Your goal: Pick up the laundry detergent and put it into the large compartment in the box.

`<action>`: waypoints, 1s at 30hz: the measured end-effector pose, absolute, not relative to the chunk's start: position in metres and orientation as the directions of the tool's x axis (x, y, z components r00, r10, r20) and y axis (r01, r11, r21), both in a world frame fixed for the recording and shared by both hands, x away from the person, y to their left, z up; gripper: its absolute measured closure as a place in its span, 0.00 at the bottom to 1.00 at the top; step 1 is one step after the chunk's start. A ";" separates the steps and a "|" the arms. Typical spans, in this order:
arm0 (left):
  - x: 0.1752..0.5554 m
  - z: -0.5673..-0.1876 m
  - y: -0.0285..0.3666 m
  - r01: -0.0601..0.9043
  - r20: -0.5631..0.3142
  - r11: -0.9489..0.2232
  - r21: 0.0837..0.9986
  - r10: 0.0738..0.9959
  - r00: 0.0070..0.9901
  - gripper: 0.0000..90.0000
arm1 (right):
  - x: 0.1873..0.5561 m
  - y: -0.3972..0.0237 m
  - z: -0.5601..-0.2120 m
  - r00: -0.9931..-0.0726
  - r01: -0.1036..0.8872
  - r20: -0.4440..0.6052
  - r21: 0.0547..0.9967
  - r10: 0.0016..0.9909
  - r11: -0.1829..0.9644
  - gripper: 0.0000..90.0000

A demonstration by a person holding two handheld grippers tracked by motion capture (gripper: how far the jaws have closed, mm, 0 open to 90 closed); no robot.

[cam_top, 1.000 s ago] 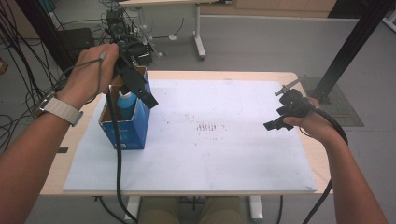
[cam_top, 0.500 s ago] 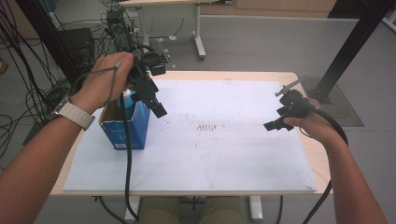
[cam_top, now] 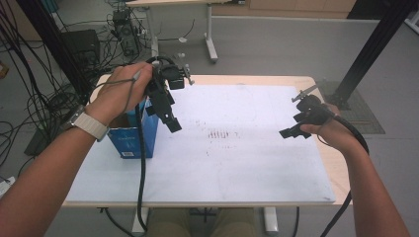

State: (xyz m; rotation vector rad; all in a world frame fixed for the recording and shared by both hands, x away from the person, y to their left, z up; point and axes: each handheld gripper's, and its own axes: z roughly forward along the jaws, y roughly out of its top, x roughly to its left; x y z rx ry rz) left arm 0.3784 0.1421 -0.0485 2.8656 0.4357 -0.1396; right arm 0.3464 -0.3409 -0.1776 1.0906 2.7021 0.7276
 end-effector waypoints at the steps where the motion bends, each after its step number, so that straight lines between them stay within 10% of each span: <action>1: 0.378 -0.049 0.140 0.296 -0.124 -0.930 0.217 0.274 0.954 0.07 | 0.346 -0.341 -0.177 -0.726 0.620 0.052 0.482 0.686 0.619 0.13; 30: 0.380 -0.089 0.111 0.159 -0.145 -0.976 0.148 0.138 0.980 0.07 | 0.343 -0.334 -0.178 -0.732 0.610 0.049 0.493 0.680 0.621 0.13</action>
